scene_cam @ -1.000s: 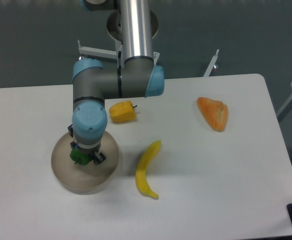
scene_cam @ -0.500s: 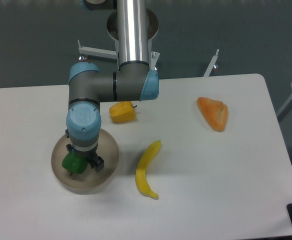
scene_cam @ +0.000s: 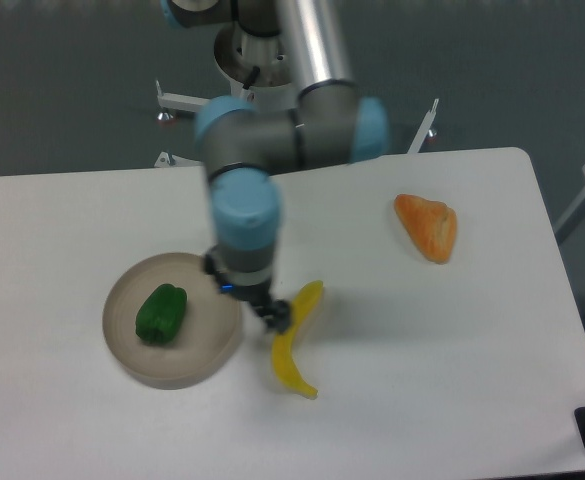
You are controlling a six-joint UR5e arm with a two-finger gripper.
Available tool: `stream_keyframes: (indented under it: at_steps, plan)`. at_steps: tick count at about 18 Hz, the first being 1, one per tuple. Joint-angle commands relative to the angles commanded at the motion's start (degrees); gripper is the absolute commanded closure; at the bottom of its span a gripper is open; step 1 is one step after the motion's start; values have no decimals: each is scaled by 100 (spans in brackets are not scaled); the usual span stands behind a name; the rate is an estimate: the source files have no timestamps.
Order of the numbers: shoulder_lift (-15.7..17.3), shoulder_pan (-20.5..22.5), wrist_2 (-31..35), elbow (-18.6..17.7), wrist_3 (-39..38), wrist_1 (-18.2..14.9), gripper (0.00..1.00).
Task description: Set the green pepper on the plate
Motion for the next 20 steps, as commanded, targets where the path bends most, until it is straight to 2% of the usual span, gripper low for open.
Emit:
stream_keyframes:
  at_steps: [8, 13, 16, 20]
  plan:
    - [-175, 642, 9, 62, 1021, 0, 0]
    - [-220, 704, 281, 70, 1276, 17, 0]
    - [-211, 783, 281, 62, 1575, 9, 0]
    - [-228, 784, 281, 70, 1576, 18, 0]
